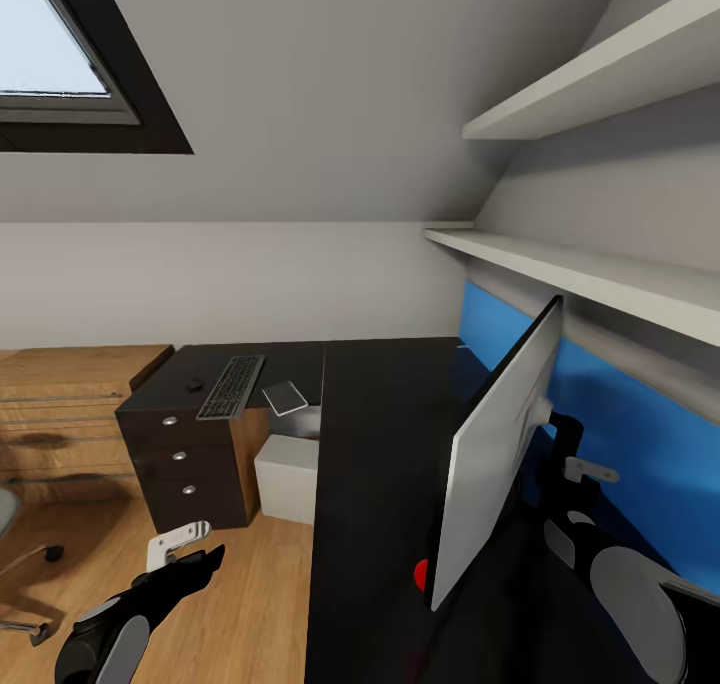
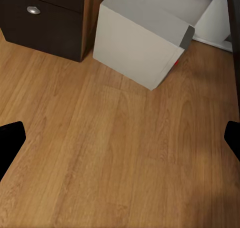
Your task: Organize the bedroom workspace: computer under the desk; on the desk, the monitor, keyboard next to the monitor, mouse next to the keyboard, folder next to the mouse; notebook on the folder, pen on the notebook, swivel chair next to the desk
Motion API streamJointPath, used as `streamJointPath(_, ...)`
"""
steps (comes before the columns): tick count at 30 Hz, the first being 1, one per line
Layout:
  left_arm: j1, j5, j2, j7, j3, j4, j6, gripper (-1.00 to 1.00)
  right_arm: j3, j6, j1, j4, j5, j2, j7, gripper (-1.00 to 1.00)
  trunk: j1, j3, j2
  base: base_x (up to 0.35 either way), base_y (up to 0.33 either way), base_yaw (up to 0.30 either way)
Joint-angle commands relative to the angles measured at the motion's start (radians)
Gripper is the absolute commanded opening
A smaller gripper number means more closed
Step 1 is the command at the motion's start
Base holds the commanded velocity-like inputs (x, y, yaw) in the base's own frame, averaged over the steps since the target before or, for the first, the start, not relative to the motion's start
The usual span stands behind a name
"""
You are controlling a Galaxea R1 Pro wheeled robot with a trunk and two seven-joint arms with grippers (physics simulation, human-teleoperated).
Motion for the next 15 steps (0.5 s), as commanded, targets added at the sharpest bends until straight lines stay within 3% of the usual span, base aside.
streamJointPath(1,-0.001,0.011,0.0,0.008,0.0,-0.001,0.003,1.0,0.024,-0.004,0.0,0.008,-0.005,0.0,-0.006,-1.0,0.0,-0.002,-0.001,0.0,0.0,0.0)
streamJointPath(3,-0.001,0.011,0.0,0.008,0.0,-0.001,0.003,1.0,0.024,-0.004,-0.001,0.008,-0.005,0.0,-0.006,-1.0,0.0,-0.002,-0.001,0.0,0.0,0.0)
streamJointPath(4,-0.001,0.011,0.001,0.008,0.0,-0.001,0.003,1.0,0.024,-0.004,0.0,0.008,-0.005,0.0,-0.005,1.0,0.0,-0.002,-0.001,0.0,0.0,0.0)
streamJointPath(15,-0.001,0.011,0.0,0.008,0.0,-0.001,0.003,1.0,0.024,-0.004,0.0,0.008,-0.005,0.0,-0.005,1.0,0.0,-0.002,-0.001,0.0,0.0,0.0)
